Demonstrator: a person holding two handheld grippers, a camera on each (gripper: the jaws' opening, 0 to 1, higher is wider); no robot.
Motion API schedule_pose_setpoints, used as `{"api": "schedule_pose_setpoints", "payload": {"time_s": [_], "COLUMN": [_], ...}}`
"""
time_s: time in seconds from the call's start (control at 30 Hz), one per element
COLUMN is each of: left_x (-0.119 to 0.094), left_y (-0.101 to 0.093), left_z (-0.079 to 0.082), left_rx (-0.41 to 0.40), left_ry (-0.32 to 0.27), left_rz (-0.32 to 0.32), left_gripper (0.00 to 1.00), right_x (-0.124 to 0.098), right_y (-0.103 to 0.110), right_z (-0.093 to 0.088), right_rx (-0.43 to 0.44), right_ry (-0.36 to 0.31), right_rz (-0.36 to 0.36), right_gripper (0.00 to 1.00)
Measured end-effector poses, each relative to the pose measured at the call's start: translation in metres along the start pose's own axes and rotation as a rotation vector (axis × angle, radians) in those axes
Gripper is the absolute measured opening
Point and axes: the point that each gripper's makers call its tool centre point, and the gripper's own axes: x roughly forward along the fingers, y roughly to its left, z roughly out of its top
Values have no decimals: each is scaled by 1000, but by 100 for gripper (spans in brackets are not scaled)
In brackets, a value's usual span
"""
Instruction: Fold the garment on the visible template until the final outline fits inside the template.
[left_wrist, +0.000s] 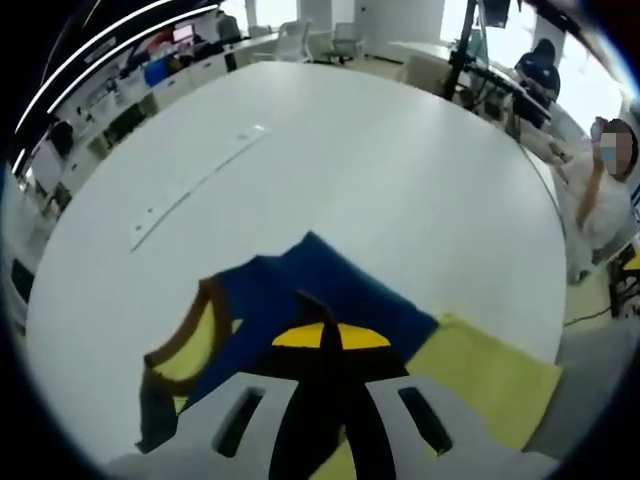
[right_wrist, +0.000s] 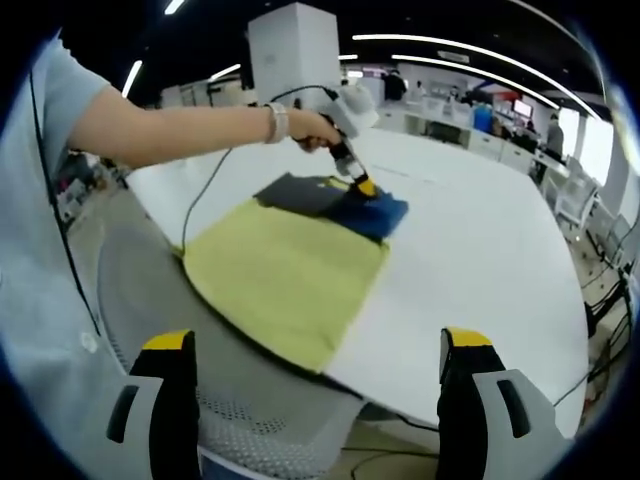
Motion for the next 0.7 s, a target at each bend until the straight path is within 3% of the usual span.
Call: {"api": "schedule_pose_setpoints", "payload": {"time_s": [0.7], "left_x": [17], "left_y": [-19], "left_z": [-10], "left_rx": [0], "left_ry": [49], "left_rz": [-41], "left_gripper": [0], "right_x": [1], "right_y": [-9], "right_z": [-3], "right_rx": [8], "right_ry": [-5], "right_rz": [15], "right_gripper": [100]}}
